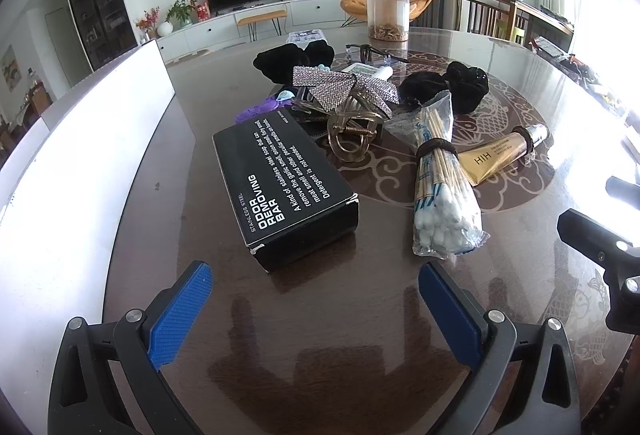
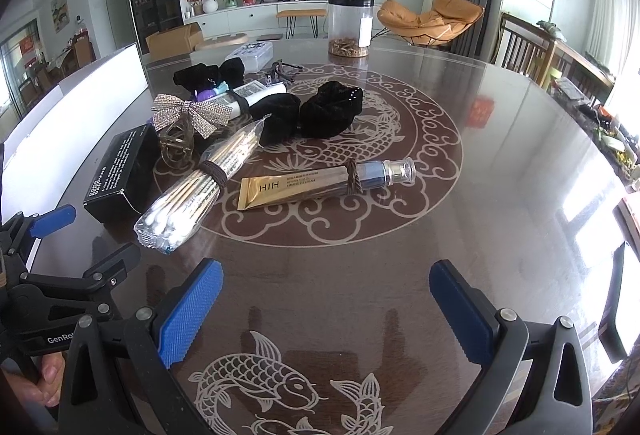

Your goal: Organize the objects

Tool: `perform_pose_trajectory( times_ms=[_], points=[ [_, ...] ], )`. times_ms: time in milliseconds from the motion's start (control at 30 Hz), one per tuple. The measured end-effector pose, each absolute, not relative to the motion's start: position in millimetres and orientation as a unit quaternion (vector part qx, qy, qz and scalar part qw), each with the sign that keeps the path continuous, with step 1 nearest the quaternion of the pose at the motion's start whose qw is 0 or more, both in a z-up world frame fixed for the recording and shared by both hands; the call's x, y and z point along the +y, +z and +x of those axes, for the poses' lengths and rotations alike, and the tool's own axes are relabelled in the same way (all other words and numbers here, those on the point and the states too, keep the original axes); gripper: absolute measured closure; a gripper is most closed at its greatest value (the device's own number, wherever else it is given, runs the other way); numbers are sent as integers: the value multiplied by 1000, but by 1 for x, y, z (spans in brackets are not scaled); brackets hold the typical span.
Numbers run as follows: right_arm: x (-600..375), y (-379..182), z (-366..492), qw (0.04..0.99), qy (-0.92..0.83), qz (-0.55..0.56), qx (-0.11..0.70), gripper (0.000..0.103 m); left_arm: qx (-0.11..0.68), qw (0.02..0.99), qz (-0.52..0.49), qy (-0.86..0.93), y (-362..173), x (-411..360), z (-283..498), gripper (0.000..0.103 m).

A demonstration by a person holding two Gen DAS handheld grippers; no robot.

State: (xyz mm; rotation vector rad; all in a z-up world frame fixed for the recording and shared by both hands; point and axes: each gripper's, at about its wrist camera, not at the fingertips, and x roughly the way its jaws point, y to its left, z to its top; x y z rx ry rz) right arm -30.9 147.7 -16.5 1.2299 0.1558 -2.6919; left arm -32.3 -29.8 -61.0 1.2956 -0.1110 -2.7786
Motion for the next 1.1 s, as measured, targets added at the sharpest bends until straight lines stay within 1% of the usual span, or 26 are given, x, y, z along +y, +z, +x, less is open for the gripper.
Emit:
perform_pose_trajectory(
  times_ms=[1100],
  points=[
    [146, -21, -31, 90, -902, 420, 54, 0, -21, 34, 434, -900, -62, -34, -33, 0]
  ],
)
